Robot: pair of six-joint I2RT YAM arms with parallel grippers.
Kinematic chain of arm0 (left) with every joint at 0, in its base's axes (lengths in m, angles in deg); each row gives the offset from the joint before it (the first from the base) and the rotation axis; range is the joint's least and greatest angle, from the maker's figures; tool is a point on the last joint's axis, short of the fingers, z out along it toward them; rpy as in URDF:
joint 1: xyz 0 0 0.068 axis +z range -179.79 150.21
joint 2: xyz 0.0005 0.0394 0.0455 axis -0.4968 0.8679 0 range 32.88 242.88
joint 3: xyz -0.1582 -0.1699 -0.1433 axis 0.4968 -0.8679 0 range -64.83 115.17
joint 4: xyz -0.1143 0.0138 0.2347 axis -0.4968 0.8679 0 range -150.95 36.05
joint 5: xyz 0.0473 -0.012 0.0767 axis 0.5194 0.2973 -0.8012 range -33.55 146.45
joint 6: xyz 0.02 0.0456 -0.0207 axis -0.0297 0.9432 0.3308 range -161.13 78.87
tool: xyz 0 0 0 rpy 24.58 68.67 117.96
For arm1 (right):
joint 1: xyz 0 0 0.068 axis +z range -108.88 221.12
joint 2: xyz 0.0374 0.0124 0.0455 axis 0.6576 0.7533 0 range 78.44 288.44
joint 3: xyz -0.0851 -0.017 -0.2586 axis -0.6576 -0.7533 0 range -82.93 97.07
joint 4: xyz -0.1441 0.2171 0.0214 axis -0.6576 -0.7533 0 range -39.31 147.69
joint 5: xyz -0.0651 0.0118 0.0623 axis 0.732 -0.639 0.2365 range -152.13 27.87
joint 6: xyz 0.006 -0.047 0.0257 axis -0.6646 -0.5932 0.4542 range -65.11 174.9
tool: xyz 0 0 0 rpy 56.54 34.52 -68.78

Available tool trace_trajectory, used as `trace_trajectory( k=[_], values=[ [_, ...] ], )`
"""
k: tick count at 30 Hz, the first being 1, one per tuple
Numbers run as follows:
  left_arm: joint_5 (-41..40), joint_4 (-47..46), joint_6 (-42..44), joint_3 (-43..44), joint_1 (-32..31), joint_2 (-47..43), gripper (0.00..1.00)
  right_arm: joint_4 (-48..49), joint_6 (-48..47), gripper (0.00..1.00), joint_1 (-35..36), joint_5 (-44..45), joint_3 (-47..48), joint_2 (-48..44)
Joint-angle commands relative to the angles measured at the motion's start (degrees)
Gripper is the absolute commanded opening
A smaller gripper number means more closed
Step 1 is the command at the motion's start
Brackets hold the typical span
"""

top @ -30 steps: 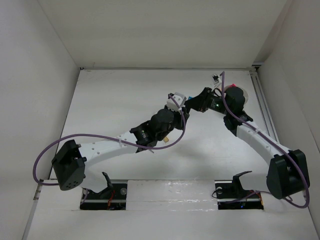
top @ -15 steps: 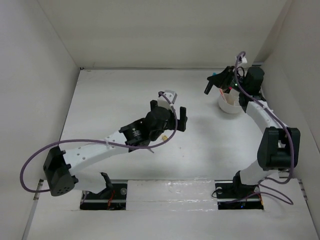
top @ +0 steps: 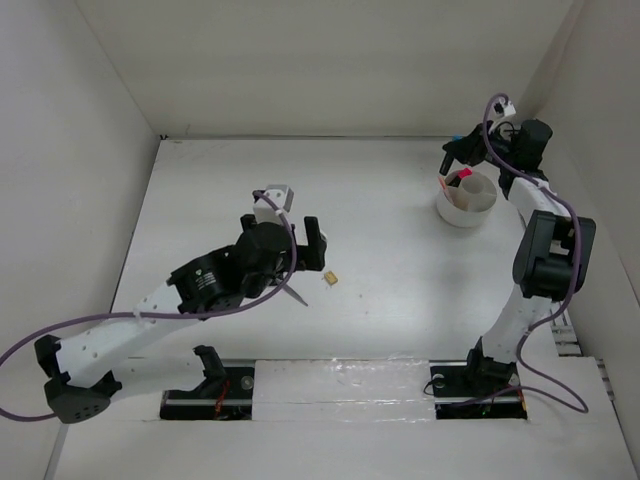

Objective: Sort the stationery into containers
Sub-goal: Place the stationery in the storage box.

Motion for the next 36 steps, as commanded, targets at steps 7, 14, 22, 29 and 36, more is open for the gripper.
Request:
trace_trajectory(
  k=[7,14,22,29,36],
  values=[
    [2.11,-0.76,3.44,-5.51,0.07,-9.13,1.00,3.29,-3.45,0.00,-4.01,-5.77,2.81,0.99],
    [3.26,-1.28,4.06,-6.12,0.07,-9.66,1.00,2.15,-3.45,0.00,-6.38,-7.61,5.18,3.89],
    [2.91,-1.90,4.06,-6.65,0.07,-11.76,1.00,2.15,-3.45,0.00,-6.91,-7.79,7.46,6.36],
    [2.91,-2.43,4.58,-7.18,0.07,-12.38,1.00,2.15,-3.45,0.01,-6.91,-7.79,8.52,8.82],
    [2.91,-2.43,4.58,-7.18,0.07,-12.38,1.00,2.15,-3.97,0.03,-6.91,-7.17,8.52,9.88]
  ],
)
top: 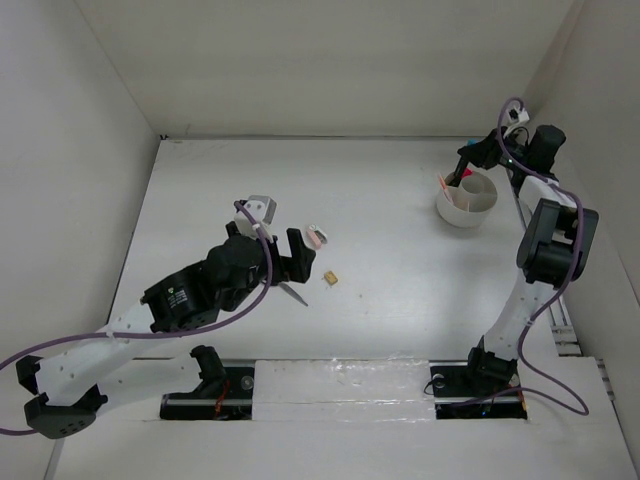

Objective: Sort the stationery into containers
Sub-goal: Place the stationery in the storage box.

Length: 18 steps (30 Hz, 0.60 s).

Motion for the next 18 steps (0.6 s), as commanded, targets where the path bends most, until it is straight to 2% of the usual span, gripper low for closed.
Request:
trace_trajectory(
  k=[1,12,18],
  values=[
    [-0.08,-1.77,1.35,-0.36,0.07,-0.75,1.00,2.30,-1.77,0.03,-0.29,-1.27,1.84,0.22],
    [-0.61,-1.77,1.35,-0.36,0.07,-1.27,1.00,2.30,-2.30,0.08,-0.90,-1.27,0.60,1.36],
    [-0.61,-1.77,1.35,-0.36,0.07,-1.28,1.00,2.30,-2.91,0.19,-1.43,-1.27,-0.54,0.83]
  ],
)
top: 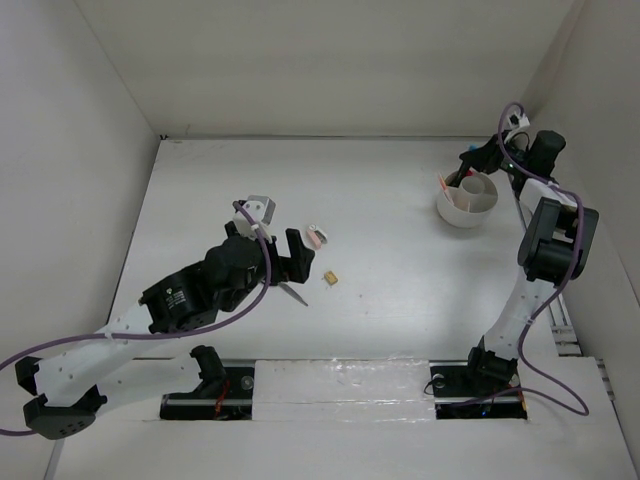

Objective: Sort the stationery into containers
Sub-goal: Place the stationery in the storage box.

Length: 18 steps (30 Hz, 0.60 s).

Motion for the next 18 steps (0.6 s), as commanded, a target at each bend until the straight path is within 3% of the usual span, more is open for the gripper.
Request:
trace_trajectory(
  k=[1,5,15,18],
  values=[
    [-0.59,-1.77,0.74,-0.20,0.07,-0.91,1.00,2.33,-1.69,0.21,-0.51,-1.30,-0.49,-1.05],
    [-0.59,-1.77,0.74,-0.20,0.07,-1.44,1.00,2.33,-2.22,0.30,-0.51,-1.82,-0.50,-1.05],
    [-0.59,-1.77,1.27,-0.20,0.07,-1.44,1.00,3.03,-2.22,0.41,-0.51,-3.05,-1.03,-2.10],
    [-0.59,-1.77,1.27,-0.20,0.07,-1.44,1.00,7.93,0.49,0.45,-0.51,-3.84,-2.43,-4.38]
  ],
)
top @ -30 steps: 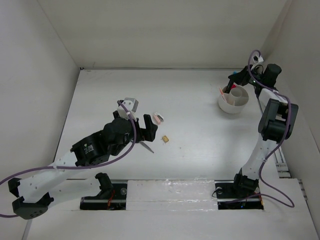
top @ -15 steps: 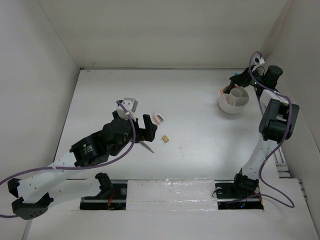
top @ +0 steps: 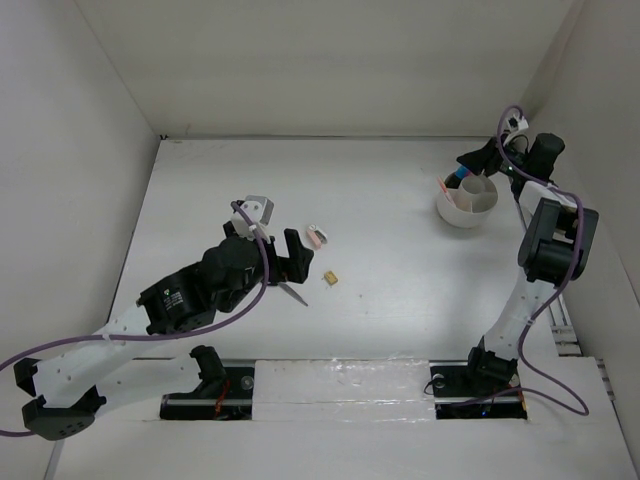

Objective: Sort the stationery into containers
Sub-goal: Place the stationery in the storage box.

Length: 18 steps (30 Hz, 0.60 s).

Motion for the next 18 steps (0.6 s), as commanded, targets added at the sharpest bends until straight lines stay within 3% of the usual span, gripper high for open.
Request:
trace_trajectory(
  k=[1,2,3,4,5,10,13,17,18],
  values=[
    [-1.20,-1.77,0.87,-0.20,0.07,-0.78,1.00,8.95,2.12,0.48,-0.36,-2.73,-2.30,-4.93],
    [-1.90,-1.77,0.87,-0.20,0.07,-0.78,1.00,10.53,4.13,0.61,-0.36,-2.73,-2.31,-6.33],
    [-1.91,-1.77,0.09,-0.20,0.07,-0.78,1.00,11.33,4.15,0.80,-0.36,-1.51,-2.31,-7.04],
    [-2.60,-1.25,-0.44,-0.20,0.07,-0.08,1.00,11.34,4.15,0.82,0.16,-0.89,-2.31,-7.74],
    [-2.61,-1.24,-0.44,-0.20,0.07,-0.08,1.00,10.47,4.15,1.00,0.95,-0.19,-1.09,-9.06],
    [-6.65,2.18,-4.57,0.93,1.90,5.53,1.00,4.50,3.63,1.00,4.21,3.59,1.21,-11.96],
    [-9.09,4.20,-8.61,2.60,2.70,8.87,1.00,-2.68,-0.84,1.00,8.42,10.96,1.21,-15.48],
    [-13.15,7.19,-14.58,4.53,2.70,12.83,1.00,-10.69,-3.67,1.00,17.11,31.06,-0.37,-20.48],
    [-13.85,7.80,-16.07,4.54,2.70,13.54,1.00,-12.11,-3.67,1.00,21.48,43.38,-1.07,-21.63]
  ],
)
